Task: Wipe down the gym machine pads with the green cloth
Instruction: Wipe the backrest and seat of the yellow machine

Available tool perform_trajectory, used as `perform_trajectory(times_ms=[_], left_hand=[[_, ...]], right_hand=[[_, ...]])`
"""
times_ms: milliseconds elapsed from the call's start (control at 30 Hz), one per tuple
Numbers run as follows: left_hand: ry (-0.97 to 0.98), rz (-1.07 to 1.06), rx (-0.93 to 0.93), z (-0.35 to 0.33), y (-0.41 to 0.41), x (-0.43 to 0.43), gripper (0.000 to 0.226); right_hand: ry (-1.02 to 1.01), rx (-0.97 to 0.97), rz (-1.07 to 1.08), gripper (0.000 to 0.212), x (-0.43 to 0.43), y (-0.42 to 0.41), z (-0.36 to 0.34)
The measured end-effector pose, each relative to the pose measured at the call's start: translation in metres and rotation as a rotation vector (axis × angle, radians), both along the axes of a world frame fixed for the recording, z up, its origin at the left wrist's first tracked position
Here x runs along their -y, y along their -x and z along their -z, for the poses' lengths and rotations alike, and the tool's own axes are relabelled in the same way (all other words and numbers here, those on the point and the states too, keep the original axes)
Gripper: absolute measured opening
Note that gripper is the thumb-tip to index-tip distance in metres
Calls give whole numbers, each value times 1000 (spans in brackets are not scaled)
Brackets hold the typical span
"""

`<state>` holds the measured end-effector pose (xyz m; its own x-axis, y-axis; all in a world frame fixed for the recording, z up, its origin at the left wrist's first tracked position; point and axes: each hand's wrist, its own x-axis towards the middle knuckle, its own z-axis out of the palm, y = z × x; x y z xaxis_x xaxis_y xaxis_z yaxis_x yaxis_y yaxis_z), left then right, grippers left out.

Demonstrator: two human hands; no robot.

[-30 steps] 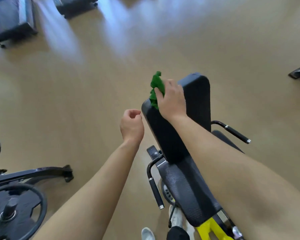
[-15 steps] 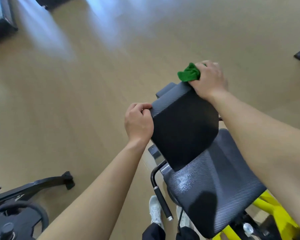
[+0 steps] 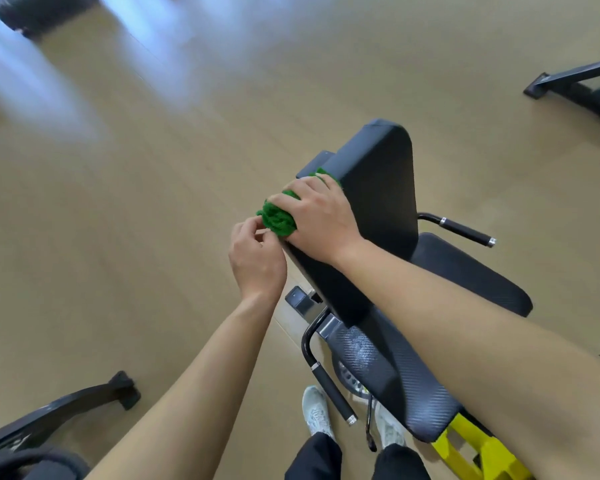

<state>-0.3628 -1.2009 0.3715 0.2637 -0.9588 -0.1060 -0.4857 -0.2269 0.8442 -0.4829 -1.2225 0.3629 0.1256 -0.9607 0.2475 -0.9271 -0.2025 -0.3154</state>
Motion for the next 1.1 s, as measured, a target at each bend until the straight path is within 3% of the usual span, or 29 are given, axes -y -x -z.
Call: perform_trajectory(times_ms=[133,267,500,633,767,833,933,1000,1100], left_hand=[[57,-45,59,0,3,-22,29],[97,-12,92,5,17,-59,29],[107,50,133,26,67,-100,29],[102,-126,160,30,67,-91,24],[151,-223,198,30,61,-66,22],[205,-226,217,31,57,-49,23],[249,-249,213,35,53,-28,28],[256,-264,194,37,52,-23,37],[254,-302,146,37,41,-16,41]], right_hand=[[118,112,41,32,-32,-10,15],[79,300,99,50,-77,-2,25],[0,545,174,46,-132,69,70],[-89,829,345,52,-132,106,94],[-86,1082,630,38,-100,141,97],[-8,1123,673,35,-74,155,89],[145,1125,554,51,-23,158,72],[190,1033,476,61,4,141,71],[303,825,480,57,13,99,85]])
